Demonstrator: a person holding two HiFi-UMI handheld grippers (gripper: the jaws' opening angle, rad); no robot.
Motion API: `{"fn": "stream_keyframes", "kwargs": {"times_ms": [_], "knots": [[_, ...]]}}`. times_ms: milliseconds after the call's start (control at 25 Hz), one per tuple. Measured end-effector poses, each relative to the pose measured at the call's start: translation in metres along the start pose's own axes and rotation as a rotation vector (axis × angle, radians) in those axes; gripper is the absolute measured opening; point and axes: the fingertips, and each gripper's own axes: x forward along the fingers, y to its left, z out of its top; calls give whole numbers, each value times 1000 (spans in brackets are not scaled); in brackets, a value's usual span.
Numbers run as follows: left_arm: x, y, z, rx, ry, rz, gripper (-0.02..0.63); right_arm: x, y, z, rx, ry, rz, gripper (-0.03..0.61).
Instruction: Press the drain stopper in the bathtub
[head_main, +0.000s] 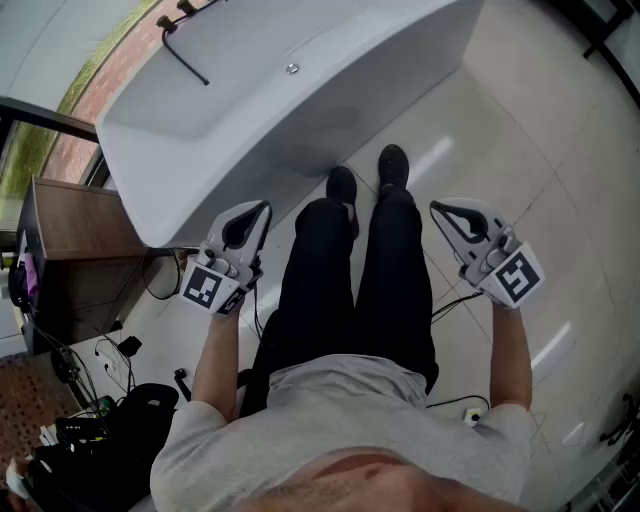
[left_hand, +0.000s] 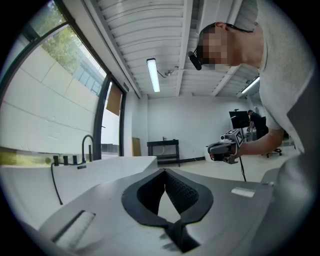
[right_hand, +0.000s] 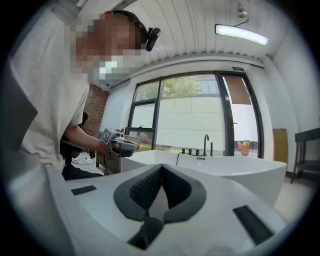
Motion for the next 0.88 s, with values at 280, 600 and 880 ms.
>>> {"fn": "stream_keyframes", "kwargs": {"times_ms": [280,600,880], "knots": [[81,90,27,163,-20,106,3,37,-64,-12,-36,-15,32,0],[159,208,31,319,-33,314,4,67,-173,-2,-38,14,54,0],[169,245,-3,457,55,349,3,180,-284,45,-254,170,208,0]]}}
